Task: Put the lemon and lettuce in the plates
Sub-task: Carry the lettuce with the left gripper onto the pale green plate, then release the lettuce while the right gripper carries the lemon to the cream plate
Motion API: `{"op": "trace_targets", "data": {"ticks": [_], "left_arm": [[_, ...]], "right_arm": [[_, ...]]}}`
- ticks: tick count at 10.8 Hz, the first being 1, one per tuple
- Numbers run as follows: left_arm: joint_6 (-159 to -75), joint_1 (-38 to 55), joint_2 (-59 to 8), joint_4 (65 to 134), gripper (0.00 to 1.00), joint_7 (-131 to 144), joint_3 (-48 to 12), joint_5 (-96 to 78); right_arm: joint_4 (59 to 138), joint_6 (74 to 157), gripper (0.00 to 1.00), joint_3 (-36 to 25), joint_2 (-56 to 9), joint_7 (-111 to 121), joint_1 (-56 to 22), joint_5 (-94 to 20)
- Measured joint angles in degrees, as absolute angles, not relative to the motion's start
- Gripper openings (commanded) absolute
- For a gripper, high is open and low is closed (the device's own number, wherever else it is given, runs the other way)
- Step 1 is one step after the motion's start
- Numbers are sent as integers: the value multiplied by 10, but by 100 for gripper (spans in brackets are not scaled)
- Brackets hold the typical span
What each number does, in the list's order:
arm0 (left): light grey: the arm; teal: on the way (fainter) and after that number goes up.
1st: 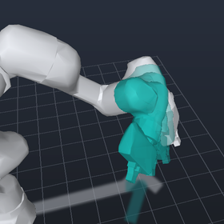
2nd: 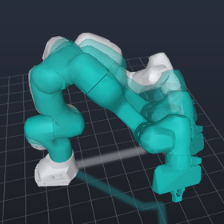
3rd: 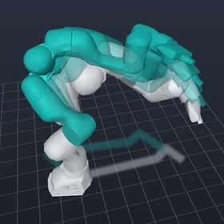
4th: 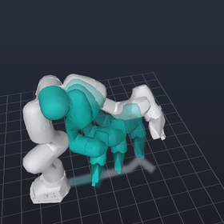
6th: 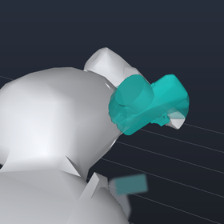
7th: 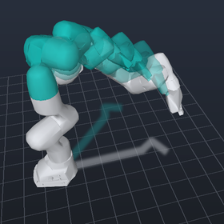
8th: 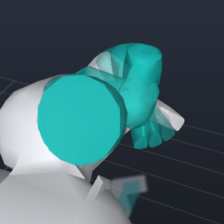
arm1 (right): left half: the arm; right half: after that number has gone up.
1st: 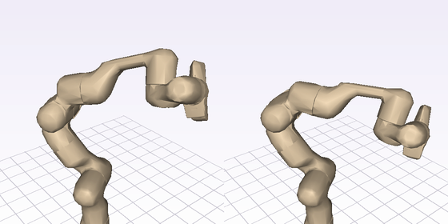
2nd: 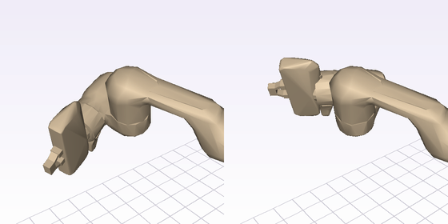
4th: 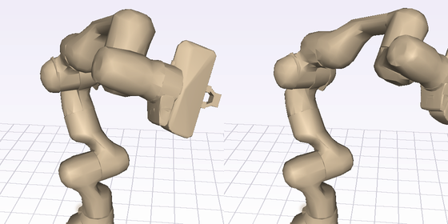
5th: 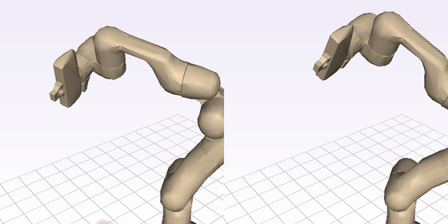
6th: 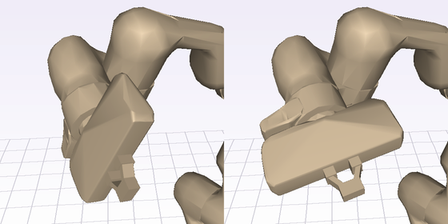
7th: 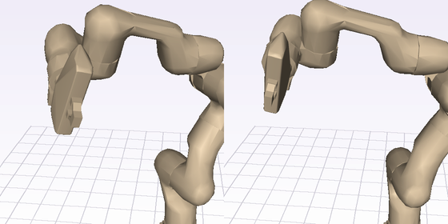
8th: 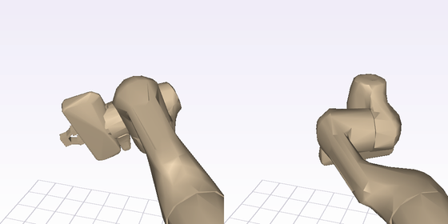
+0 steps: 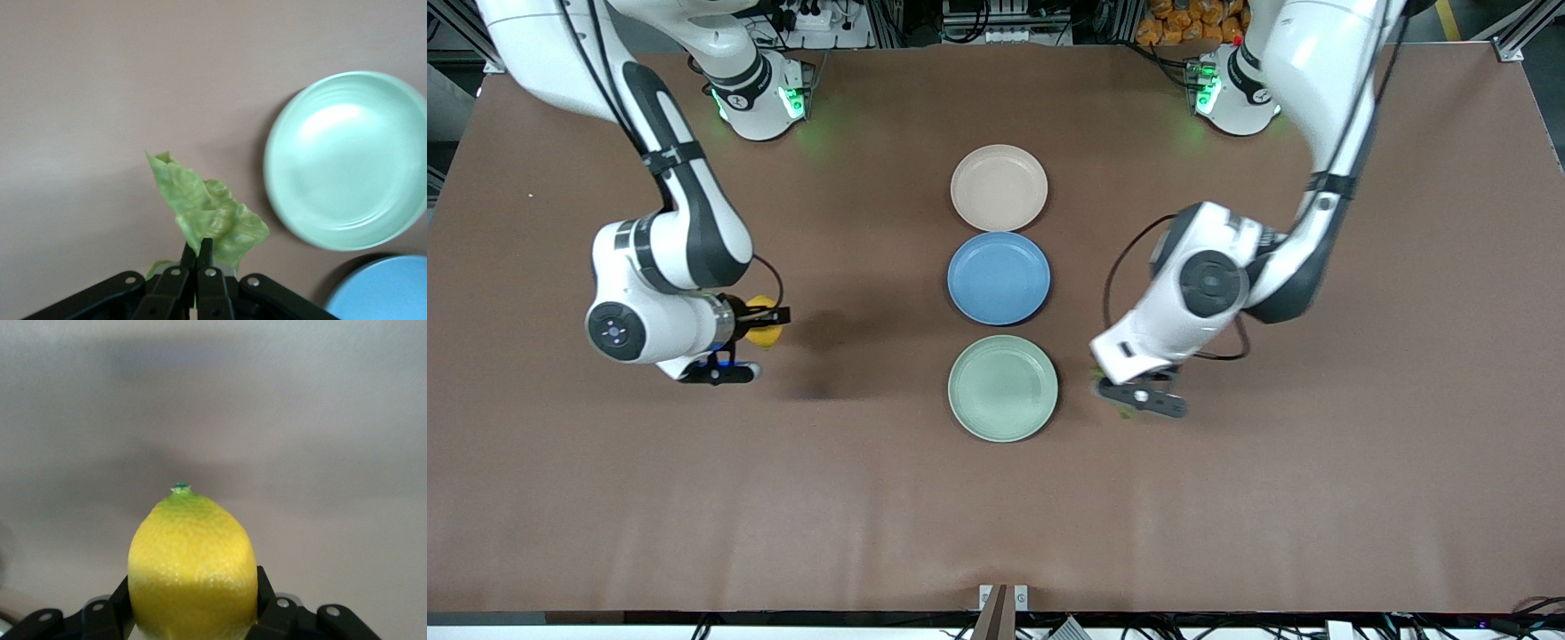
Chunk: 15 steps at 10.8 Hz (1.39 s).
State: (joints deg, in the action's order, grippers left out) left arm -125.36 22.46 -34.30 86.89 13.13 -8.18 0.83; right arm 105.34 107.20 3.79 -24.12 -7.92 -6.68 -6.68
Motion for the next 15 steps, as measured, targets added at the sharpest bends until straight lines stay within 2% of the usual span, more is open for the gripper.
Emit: {"op": "trace_targets", "data": {"ticks": [5,6,7,10,12,13,15], "left_arm": [[-1405,314,-419,855,0,318,-81,8],[-1430,318,-430,855,15,341,-81,8],[-1459,322,-442,854,99,361,-81,8],[-1499,331,-470,853,100,389,-80,8],[-1502,324,-465,841,100,408,-75,8],[-1490,316,-454,833,100,409,-71,8],[-1407,290,-406,822,100,409,-66,9]], "right_arm": [[1086,1072,0,39,-211,-193,-134,-102],[1093,1072,0,40,-205,-215,-154,-116],[1103,1072,0,40,-198,-228,-170,-137],[1126,1074,0,40,-187,-270,-202,-209],[1130,1108,0,41,-186,-365,-268,-228],[1133,1142,0,41,-186,-425,-317,-231],[1143,1194,0,42,-192,-513,-391,-238]]}}
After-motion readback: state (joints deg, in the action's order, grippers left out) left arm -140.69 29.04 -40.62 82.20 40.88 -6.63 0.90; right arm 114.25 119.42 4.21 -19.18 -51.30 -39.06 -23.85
